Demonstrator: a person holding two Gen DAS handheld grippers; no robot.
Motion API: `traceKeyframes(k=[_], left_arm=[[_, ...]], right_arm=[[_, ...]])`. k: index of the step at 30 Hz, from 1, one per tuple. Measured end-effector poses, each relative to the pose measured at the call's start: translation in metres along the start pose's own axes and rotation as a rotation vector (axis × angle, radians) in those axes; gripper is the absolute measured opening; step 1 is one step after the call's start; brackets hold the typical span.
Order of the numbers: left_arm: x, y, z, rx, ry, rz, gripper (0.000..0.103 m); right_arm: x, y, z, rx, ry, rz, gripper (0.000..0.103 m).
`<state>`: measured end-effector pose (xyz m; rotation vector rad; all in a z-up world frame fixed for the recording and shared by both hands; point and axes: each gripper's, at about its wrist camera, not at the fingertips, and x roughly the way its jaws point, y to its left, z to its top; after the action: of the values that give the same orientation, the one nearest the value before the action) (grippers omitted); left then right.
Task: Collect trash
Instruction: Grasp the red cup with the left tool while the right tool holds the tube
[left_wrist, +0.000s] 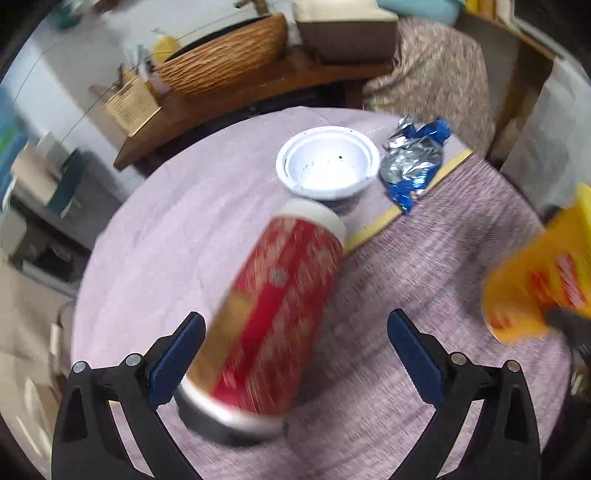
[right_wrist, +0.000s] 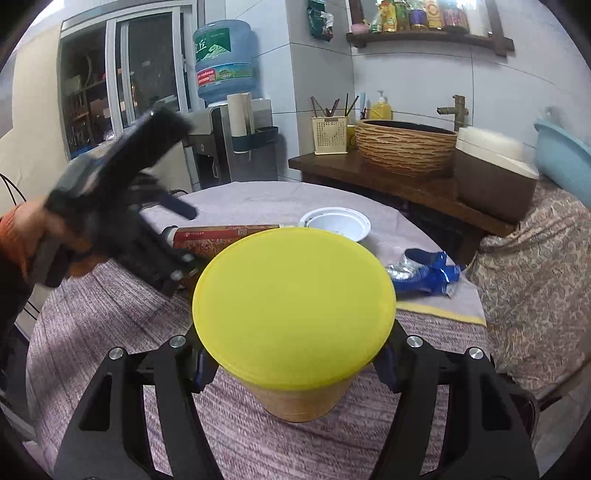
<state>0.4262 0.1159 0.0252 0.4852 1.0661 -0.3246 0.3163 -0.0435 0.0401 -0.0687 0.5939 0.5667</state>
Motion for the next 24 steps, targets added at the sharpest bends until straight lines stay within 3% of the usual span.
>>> traceKeyframes(k=[3,6,13,17,21,24], left_arm=[[0.022,-0.002,0.019,0.056,0.072,0.033,0.098],[0.042,-0.003,0.035,0.091,0.144,0.011,0.098],[0.081,0.004,0.052,0.138,0.295,0.061,0.098],[0.093,-0.001,0.056,0.167,0.335,0.064,0.093],[0.090,-0.003,0.057,0.164,0.343,0.047,0.073],[0.081,-0.005,0.056,0.168,0.316,0.063,0.072]], right_arm=[[-0.008,-0.007,-0.008,0.040,0.002,0.032,0.066],[-0.013,-0.012,-0.015,0.045,0.004,0.024,0.066],[-0.023,-0.020,-0.027,0.080,0.006,0.044,0.066],[-0.026,-0.021,-0.031,0.086,0.005,0.057,0.066],[-0.031,-0.020,-0.035,0.086,-0.001,0.060,0.066],[-0.033,-0.021,-0.037,0.092,-0.004,0.060,0.066]])
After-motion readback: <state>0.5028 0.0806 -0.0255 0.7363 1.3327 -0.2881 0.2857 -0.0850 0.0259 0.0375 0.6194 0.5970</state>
